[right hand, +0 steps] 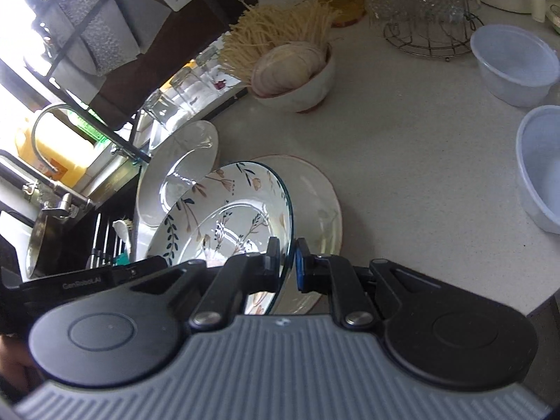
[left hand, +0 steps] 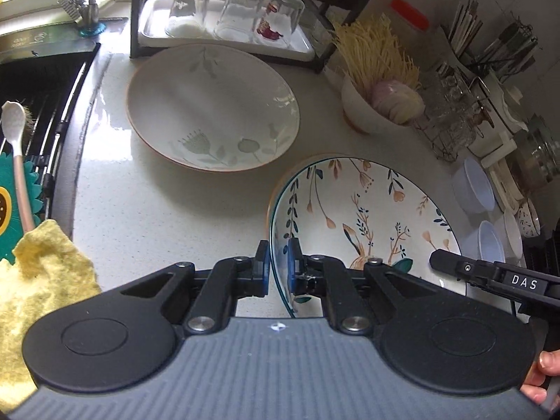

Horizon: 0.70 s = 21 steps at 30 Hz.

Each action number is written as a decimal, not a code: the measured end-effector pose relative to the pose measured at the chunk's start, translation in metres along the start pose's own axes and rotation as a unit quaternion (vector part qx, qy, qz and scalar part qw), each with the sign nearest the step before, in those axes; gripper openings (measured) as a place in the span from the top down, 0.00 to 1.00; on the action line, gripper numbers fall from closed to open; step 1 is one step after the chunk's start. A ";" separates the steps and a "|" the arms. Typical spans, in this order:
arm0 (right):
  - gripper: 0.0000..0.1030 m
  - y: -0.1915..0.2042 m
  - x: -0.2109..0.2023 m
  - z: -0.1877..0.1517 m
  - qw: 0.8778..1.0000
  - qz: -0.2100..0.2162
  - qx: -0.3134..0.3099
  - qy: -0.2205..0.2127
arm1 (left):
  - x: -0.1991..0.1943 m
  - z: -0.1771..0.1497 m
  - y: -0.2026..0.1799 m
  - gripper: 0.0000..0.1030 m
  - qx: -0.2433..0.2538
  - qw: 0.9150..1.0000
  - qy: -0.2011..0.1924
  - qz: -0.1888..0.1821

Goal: Organize plates and bowls
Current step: 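Carry the plate over the large leaf-print bowl, lower it in, open grippers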

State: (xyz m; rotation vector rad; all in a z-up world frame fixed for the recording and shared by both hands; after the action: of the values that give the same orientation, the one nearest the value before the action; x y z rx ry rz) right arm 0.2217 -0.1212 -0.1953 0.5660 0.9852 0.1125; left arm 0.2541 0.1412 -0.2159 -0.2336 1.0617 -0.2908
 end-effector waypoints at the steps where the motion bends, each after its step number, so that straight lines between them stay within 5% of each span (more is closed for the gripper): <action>1: 0.88 -0.004 0.001 0.000 1.000 -0.005 0.004 -0.001 | 0.005 0.000 -0.002 0.89 0.001 1.000 0.005 -0.002; 21: 0.86 -0.026 0.027 0.004 0.997 -0.053 0.038 -0.030 | 0.045 0.017 -0.013 0.85 0.029 0.998 0.047 0.004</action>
State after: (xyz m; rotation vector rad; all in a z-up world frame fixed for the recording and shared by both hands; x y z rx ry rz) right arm 0.2359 -0.1354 -0.2274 0.5833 0.9617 -0.0364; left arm 0.2876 0.1139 -0.2406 -0.1650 1.1444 -0.3268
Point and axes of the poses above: each gripper's, at about its wrist camera, not at the fingertips, and x roughly the way its jaws point, y to its left, z to its top, the point moved 6 cm from there along x, roughly the way its jaws point, and after that the axes turned 5 degrees about x, right-handed, at the moved point
